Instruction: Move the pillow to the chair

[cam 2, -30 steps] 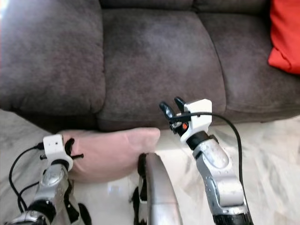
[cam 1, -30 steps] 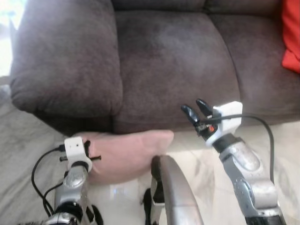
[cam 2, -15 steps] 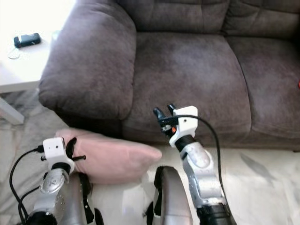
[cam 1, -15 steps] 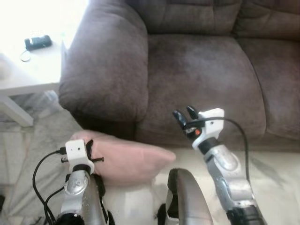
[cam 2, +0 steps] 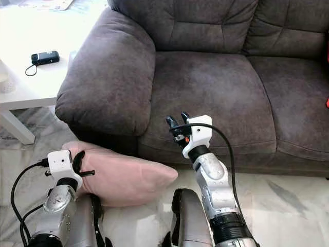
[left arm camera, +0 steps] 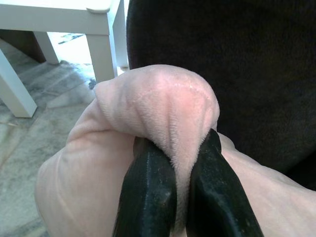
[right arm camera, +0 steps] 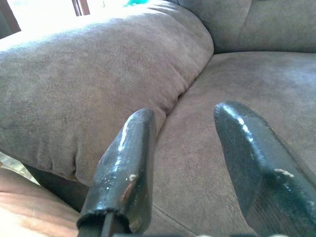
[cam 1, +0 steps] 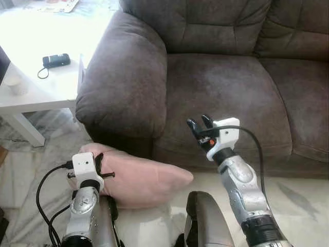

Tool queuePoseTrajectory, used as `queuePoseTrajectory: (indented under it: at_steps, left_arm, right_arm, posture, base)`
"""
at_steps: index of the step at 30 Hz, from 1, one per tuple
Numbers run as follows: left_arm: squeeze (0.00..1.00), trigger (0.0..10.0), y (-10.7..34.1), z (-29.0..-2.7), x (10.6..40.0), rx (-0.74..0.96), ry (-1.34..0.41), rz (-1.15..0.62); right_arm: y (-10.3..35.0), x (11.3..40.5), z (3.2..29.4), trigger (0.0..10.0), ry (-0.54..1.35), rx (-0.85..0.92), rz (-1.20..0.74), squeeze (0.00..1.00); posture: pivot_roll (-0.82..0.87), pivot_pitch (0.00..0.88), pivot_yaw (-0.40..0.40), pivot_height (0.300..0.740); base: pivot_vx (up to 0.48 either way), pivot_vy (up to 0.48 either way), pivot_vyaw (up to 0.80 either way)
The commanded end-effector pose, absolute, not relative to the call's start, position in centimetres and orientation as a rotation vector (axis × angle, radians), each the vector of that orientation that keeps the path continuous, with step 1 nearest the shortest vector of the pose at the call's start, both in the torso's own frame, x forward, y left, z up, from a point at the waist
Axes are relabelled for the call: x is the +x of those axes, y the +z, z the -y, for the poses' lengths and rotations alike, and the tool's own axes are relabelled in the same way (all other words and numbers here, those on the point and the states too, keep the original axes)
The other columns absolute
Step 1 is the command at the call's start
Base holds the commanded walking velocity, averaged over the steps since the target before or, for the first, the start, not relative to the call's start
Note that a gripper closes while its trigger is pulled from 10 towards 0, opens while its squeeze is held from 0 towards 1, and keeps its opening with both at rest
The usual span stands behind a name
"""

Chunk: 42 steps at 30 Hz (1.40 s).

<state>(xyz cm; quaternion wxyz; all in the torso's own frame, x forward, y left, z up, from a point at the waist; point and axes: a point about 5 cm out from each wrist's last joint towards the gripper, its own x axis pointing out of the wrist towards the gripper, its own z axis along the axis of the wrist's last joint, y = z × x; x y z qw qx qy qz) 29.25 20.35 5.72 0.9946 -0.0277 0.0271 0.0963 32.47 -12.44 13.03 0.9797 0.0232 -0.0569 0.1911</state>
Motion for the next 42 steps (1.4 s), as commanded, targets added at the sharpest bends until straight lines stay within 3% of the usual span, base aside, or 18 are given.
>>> queuePoseTrajectory:
  at_steps: [1,42]
  left_arm:
    - [0.0,10.0,9.5,-21.21,30.1,-0.049,0.218,0.132]
    - [0.0,10.0,10.14,-21.3,30.15,-0.047,0.235,0.142]
  right_arm:
    - [13.02,32.69,12.62,10.0,0.373,0.044,0.12,0.0]
    - [12.79,33.31,12.41,10.0,0.38,0.045,0.138,0.0]
  posture:
    - [0.02,0.042,-0.028,0.526]
    - [0.02,0.044,-0.042,0.526]
  base:
    - [-0.247,0.0,0.0]
    - [-0.279,0.0,0.0]
